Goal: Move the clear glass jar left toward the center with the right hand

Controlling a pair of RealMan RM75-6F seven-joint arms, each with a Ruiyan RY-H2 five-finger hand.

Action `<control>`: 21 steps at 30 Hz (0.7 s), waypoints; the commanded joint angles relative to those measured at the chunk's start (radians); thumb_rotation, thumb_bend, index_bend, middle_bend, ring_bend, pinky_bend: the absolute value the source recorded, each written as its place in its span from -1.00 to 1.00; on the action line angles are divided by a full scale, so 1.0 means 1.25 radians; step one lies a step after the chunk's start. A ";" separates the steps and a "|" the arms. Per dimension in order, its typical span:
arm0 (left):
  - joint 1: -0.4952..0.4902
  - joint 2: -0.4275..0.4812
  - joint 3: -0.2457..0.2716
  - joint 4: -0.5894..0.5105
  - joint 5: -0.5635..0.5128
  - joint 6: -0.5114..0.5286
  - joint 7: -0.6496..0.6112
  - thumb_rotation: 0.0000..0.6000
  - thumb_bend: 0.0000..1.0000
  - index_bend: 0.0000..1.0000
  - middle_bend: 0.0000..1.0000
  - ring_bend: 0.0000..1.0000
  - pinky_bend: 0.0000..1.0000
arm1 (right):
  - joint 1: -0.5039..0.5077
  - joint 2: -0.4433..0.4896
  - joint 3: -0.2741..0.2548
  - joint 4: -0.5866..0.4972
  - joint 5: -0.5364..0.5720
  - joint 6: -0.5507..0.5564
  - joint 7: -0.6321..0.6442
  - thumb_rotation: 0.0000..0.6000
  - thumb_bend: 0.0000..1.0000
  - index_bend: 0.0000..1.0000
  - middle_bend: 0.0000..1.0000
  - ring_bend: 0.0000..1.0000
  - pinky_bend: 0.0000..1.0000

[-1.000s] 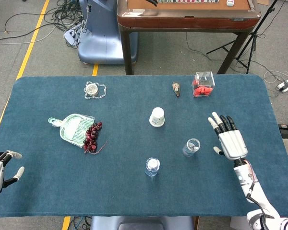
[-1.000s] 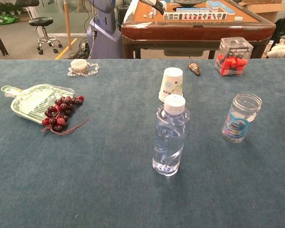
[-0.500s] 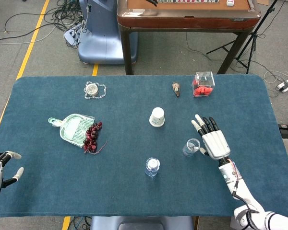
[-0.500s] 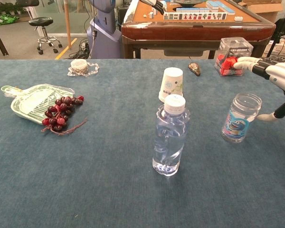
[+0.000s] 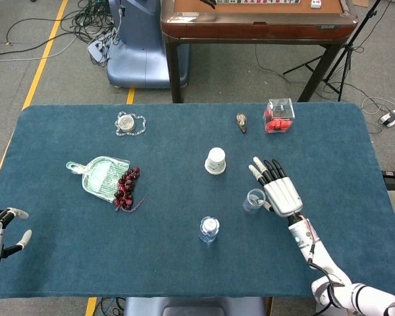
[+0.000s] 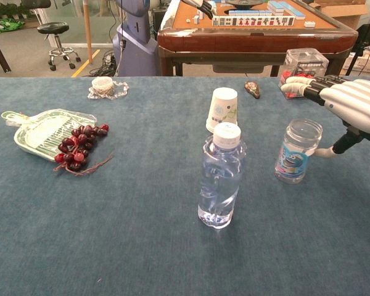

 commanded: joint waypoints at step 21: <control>-0.001 0.002 0.000 0.001 -0.007 -0.009 0.000 1.00 -0.40 -0.14 -0.17 -0.26 0.04 | 0.075 -0.077 0.022 0.044 -0.002 -0.022 0.007 1.00 -1.00 -1.00 -1.00 -1.00 -0.88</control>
